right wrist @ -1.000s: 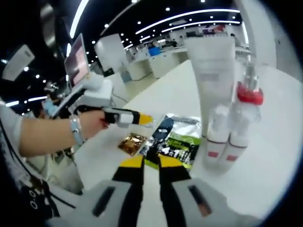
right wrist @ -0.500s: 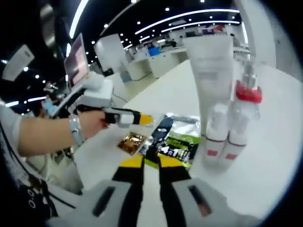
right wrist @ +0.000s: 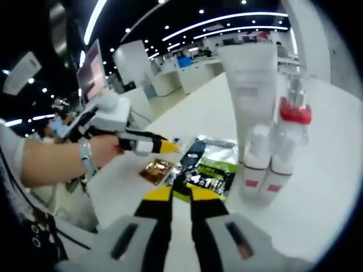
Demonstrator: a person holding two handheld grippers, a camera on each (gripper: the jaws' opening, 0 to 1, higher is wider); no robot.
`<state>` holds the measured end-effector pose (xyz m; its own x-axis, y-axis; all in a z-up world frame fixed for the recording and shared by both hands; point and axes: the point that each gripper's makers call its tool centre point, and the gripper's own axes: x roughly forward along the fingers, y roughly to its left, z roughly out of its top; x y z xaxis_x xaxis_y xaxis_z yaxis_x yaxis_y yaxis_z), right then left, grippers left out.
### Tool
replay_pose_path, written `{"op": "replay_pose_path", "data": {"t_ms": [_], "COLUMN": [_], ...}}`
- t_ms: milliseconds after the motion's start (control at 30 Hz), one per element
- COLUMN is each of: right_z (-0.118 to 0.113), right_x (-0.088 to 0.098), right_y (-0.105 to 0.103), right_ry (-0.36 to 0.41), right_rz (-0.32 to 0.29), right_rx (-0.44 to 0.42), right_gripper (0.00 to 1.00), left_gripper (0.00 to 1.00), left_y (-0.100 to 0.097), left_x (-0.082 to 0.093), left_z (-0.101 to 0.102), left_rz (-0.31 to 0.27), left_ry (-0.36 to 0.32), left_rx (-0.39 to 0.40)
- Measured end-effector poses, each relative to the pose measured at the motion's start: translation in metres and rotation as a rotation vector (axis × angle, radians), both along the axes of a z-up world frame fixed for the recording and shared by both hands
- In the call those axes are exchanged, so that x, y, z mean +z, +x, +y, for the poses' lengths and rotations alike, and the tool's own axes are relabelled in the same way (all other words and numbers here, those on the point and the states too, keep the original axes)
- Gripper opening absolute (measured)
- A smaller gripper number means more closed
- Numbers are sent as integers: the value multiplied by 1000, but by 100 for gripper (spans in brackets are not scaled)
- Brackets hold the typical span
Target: Arrange the skincare products in the storage area until every visible bottle or jar stands upright without overlapping.
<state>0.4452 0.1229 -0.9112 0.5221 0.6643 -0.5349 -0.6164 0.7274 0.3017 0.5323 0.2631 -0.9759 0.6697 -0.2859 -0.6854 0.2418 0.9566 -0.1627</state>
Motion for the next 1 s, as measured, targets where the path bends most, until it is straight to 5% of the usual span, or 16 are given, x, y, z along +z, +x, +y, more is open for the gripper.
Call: {"op": "replay_pose_path", "data": {"t_ms": [333,1000], "right_z": [0,0], "right_x": [0,-3], "right_y": [0,0], "right_ry": [1,-4], "right_rz": [5,14], "right_rx": [-2,-1], "right_gripper": [10,10], "left_gripper": [40,38], "left_y": [1,7], "left_x": [-5,-6], "left_z": [1,0], "left_rz": [-35,-48], "left_ry": [106,102], "left_rx": [-75,-167]}}
